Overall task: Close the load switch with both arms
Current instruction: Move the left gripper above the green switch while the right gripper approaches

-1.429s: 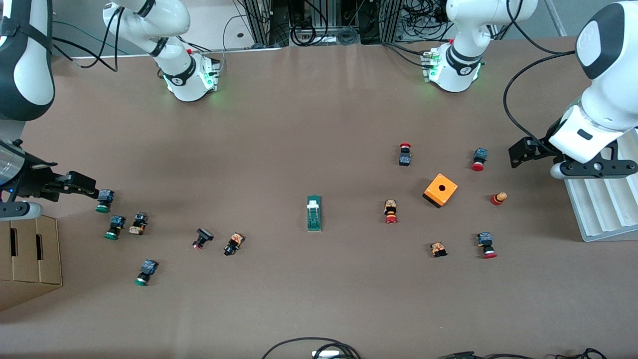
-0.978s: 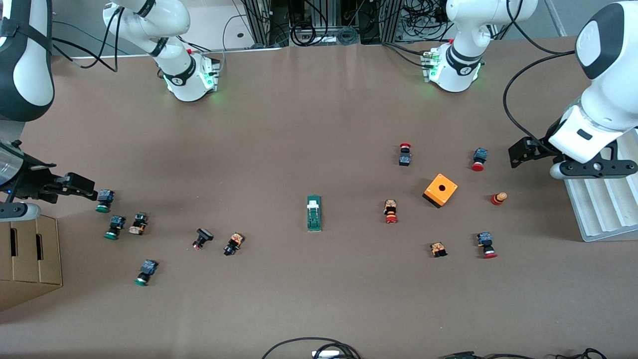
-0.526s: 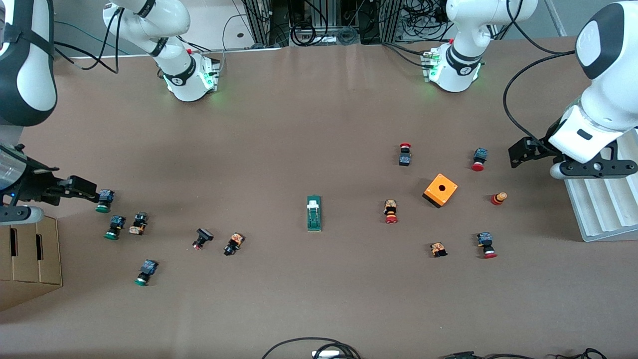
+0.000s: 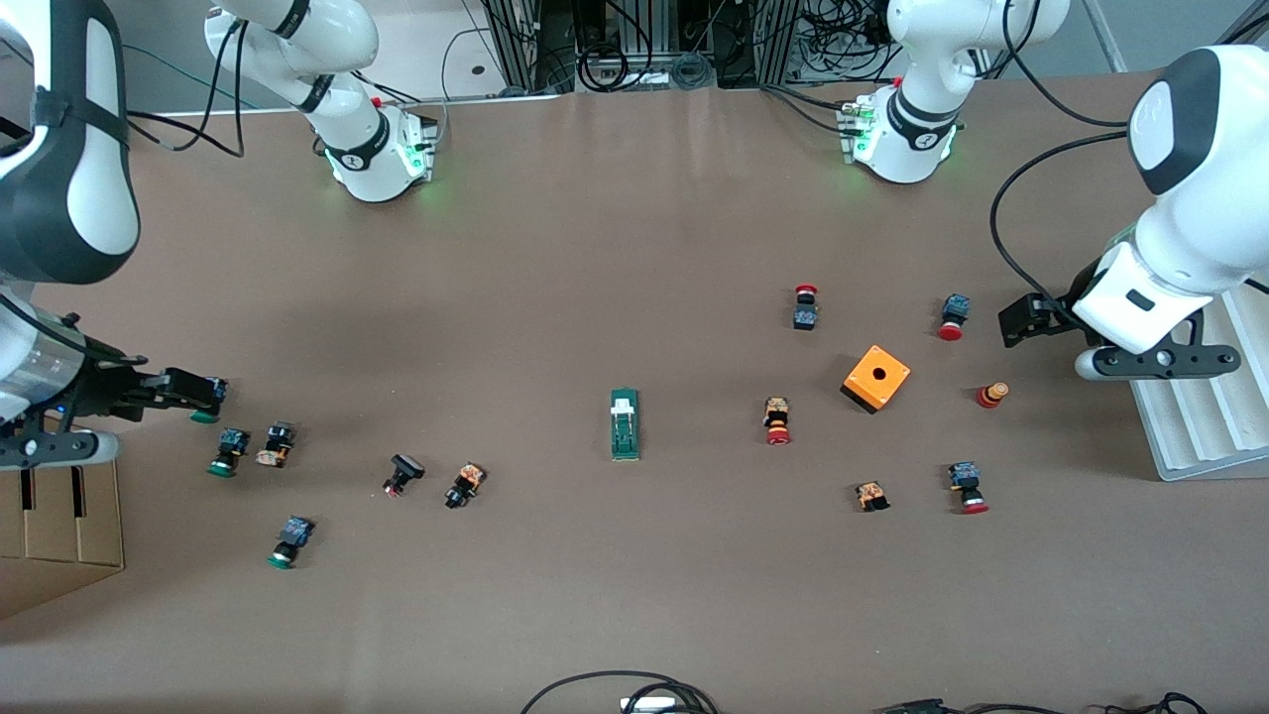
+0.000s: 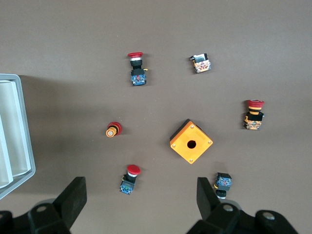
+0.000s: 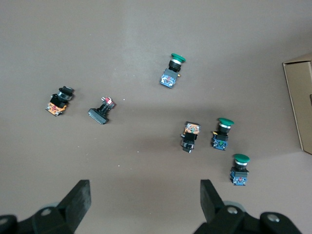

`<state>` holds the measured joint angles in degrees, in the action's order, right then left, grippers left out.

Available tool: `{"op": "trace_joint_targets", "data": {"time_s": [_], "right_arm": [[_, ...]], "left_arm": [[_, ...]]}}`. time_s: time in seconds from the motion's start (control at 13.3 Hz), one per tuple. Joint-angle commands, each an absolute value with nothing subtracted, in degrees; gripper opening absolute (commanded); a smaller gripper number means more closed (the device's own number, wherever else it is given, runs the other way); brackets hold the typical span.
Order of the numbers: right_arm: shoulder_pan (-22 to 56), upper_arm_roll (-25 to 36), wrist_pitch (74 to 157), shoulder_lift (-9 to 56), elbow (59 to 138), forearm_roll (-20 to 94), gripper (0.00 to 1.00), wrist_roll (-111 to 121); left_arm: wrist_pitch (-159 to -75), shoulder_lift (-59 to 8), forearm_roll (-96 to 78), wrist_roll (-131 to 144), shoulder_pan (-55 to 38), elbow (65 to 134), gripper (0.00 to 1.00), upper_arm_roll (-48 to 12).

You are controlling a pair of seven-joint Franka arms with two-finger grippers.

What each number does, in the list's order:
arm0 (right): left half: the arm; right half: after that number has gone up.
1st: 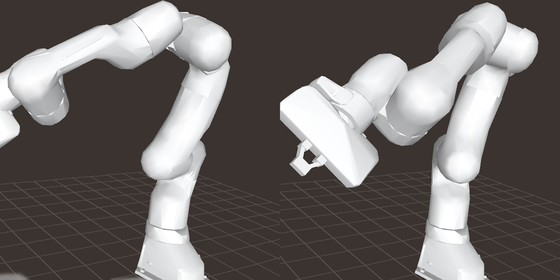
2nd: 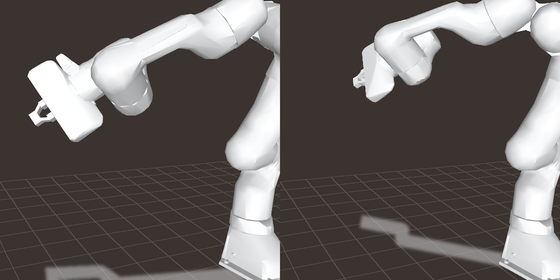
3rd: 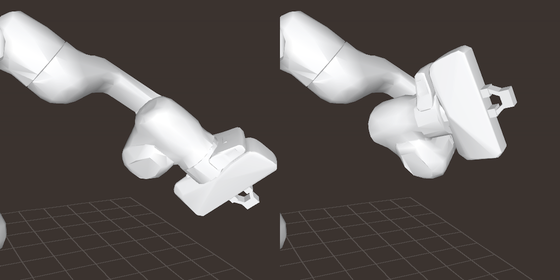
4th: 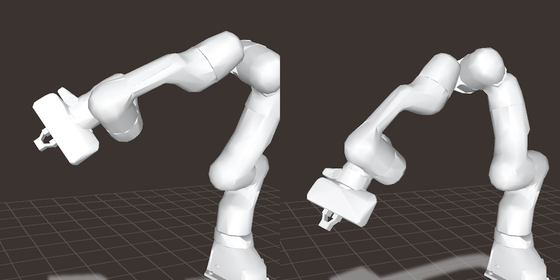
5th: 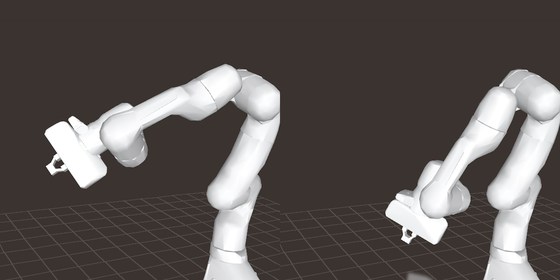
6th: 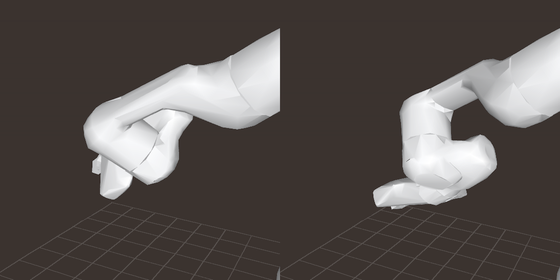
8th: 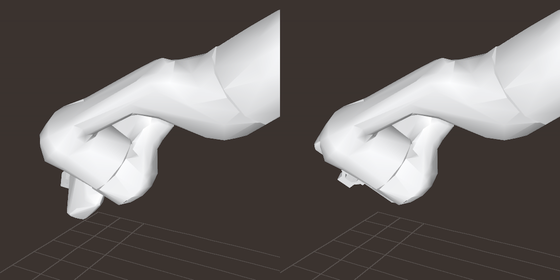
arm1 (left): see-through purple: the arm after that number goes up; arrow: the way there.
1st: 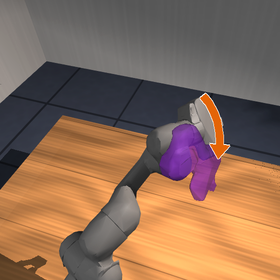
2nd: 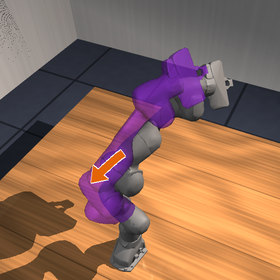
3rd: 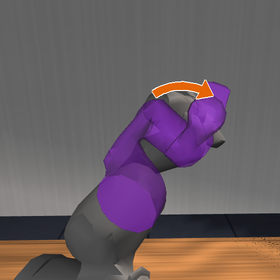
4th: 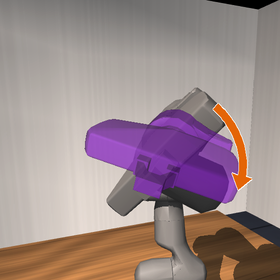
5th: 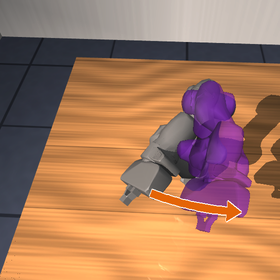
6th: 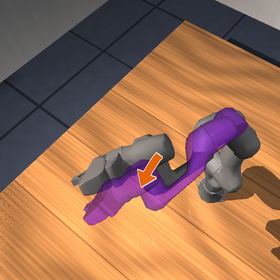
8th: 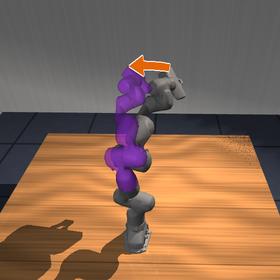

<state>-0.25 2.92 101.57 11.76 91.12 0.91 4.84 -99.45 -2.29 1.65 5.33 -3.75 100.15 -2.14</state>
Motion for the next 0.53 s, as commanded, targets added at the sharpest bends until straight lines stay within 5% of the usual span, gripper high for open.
{"op": "trace_joint_targets", "data": {"time_s": [0.0,0.45], "right_arm": [[-0.09,2.90,103.18,13.18,89.83,0.97,1.00,5.10],[1.57,2.72,106.52,15.02,89.82,1.06,1.00,5.10]], "left_arm": [[-97.65,-3.95,2.55,6.24,-6.14,96.86,1.00,-2.20],[-98.00,-4.83,2.37,8.59,-8.95,96.68,0.99,-2.20]]}}
